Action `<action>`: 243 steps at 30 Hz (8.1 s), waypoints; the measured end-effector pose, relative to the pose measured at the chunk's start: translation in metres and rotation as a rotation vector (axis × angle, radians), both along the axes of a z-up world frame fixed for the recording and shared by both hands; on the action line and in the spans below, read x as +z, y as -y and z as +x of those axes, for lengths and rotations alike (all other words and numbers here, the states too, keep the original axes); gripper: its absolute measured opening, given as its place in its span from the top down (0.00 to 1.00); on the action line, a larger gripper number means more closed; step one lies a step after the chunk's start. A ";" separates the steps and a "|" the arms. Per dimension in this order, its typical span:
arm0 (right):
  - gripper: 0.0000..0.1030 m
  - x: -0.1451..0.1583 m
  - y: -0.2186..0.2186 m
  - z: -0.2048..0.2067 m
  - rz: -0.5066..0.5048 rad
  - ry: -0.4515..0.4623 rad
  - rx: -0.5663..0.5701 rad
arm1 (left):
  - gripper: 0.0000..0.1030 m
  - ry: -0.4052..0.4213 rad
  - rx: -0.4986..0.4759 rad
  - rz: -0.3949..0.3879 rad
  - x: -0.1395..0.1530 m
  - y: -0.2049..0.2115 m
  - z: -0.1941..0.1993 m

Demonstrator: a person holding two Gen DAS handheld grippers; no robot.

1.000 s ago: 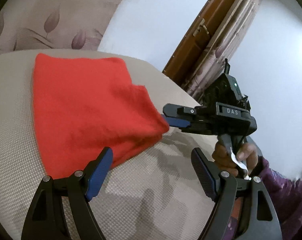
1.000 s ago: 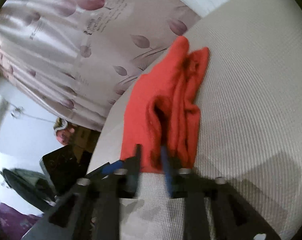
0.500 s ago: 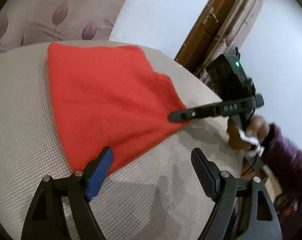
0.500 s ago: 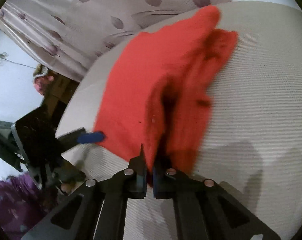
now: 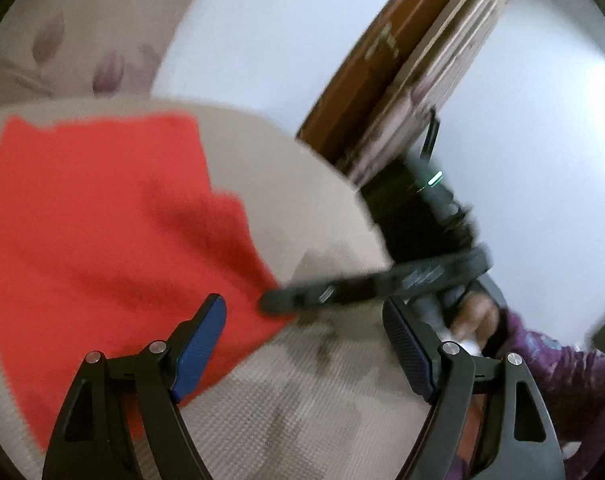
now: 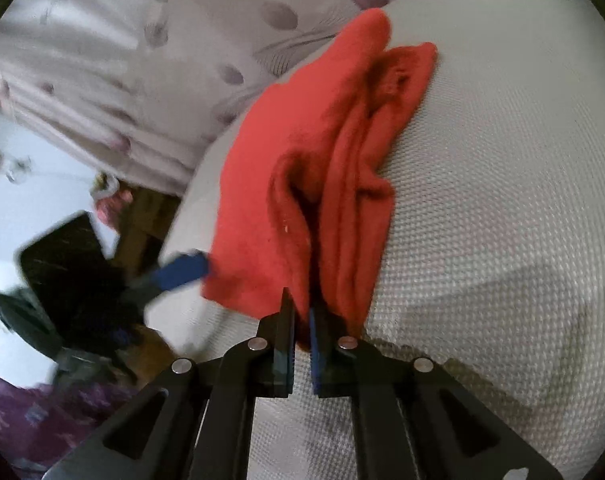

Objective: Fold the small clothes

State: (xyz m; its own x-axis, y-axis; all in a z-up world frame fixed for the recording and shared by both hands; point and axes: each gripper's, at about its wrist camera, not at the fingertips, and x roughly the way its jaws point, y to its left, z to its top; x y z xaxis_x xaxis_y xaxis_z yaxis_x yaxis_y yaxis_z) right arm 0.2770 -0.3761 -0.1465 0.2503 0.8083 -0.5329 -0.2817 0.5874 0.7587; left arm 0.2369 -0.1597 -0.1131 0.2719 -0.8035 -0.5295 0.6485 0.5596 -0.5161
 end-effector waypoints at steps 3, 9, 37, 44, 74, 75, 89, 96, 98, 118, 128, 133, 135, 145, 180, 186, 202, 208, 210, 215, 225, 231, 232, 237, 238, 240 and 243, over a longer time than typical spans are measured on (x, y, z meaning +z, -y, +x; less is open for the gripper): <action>0.79 0.012 0.020 -0.003 -0.020 0.045 -0.054 | 0.22 -0.001 -0.018 0.024 -0.008 0.009 -0.002; 0.61 0.043 0.028 0.041 -0.058 0.142 -0.153 | 0.22 0.001 -0.030 0.049 -0.009 0.014 -0.004; 0.88 0.050 0.007 0.112 -0.137 0.275 -0.262 | 0.15 0.013 -0.050 0.074 -0.013 0.023 0.000; 0.88 0.080 -0.055 0.045 -0.188 0.432 0.113 | 0.15 0.022 -0.045 0.084 -0.013 0.025 -0.003; 0.86 0.034 -0.044 0.009 -0.365 0.345 -0.035 | 0.07 0.370 0.379 0.427 0.041 -0.030 -0.041; 0.81 0.036 -0.043 0.006 -0.361 0.351 -0.043 | 0.07 0.372 0.383 0.427 0.041 -0.032 -0.040; 0.29 0.043 -0.027 0.006 -0.345 0.356 -0.196 | 0.04 0.399 0.479 0.501 0.034 -0.054 -0.012; 0.29 0.030 -0.030 0.033 -0.315 0.278 -0.136 | 0.04 0.189 0.407 0.309 0.021 -0.096 0.046; 0.29 0.028 -0.032 0.042 -0.303 0.256 -0.113 | 0.04 0.079 0.360 0.218 0.012 -0.109 0.068; 0.27 0.009 -0.049 0.115 -0.079 0.109 0.034 | 0.05 -0.160 0.095 -0.021 -0.020 -0.109 0.152; 0.74 0.001 -0.061 0.121 -0.036 0.020 -0.061 | 0.60 -0.146 0.215 0.050 -0.020 -0.108 0.150; 0.76 0.015 -0.073 0.103 -0.001 0.028 -0.088 | 0.62 -0.078 0.273 0.117 0.000 -0.110 0.129; 0.76 0.024 -0.084 0.096 0.001 0.044 -0.077 | 0.62 -0.043 0.294 0.146 0.011 -0.116 0.116; 0.76 0.059 -0.156 0.057 0.086 0.096 -0.012 | 0.62 0.087 0.397 0.295 0.053 -0.164 0.054; 0.76 0.007 -0.225 0.005 0.041 -0.025 -0.009 | 0.51 0.077 0.498 0.342 0.001 -0.225 -0.017; 0.68 0.001 -0.221 0.002 -0.001 0.001 -0.028 | 0.27 0.120 0.576 0.339 -0.006 -0.229 -0.023; 0.20 0.090 -0.232 -0.126 -0.488 0.647 -0.285 | 0.00 0.501 0.847 0.388 0.057 -0.219 -0.100; 0.17 0.097 -0.231 -0.157 -0.528 0.712 -0.293 | 0.00 0.553 0.882 0.358 0.077 -0.218 -0.122; 0.16 0.099 -0.229 -0.163 -0.527 0.719 -0.289 | 0.00 0.577 0.891 0.344 0.083 -0.218 -0.131; 0.14 0.100 -0.226 -0.172 -0.517 0.715 -0.289 | 0.00 0.598 0.912 0.295 0.099 -0.221 -0.148; 0.13 0.101 -0.223 -0.178 -0.509 0.717 -0.279 | 0.00 0.628 0.888 0.318 0.110 -0.208 -0.162; 0.11 0.101 -0.223 -0.182 -0.512 0.711 -0.268 | 0.00 0.601 0.863 0.319 0.108 -0.204 -0.162; 0.11 0.101 -0.223 -0.182 -0.512 0.710 -0.268 | 0.00 0.597 0.861 0.324 0.107 -0.203 -0.162; 0.10 0.101 -0.224 -0.186 -0.514 0.702 -0.269 | 0.00 0.613 0.889 0.344 0.103 -0.198 -0.162; 0.10 0.101 -0.224 -0.187 -0.514 0.702 -0.269 | 0.00 0.617 0.899 0.344 0.101 -0.197 -0.164; 0.09 0.101 -0.224 -0.187 -0.515 0.704 -0.269 | 0.00 0.615 0.900 0.350 0.099 -0.196 -0.164; 0.09 0.101 -0.224 -0.187 -0.516 0.708 -0.271 | 0.00 0.614 0.895 0.355 0.096 -0.193 -0.165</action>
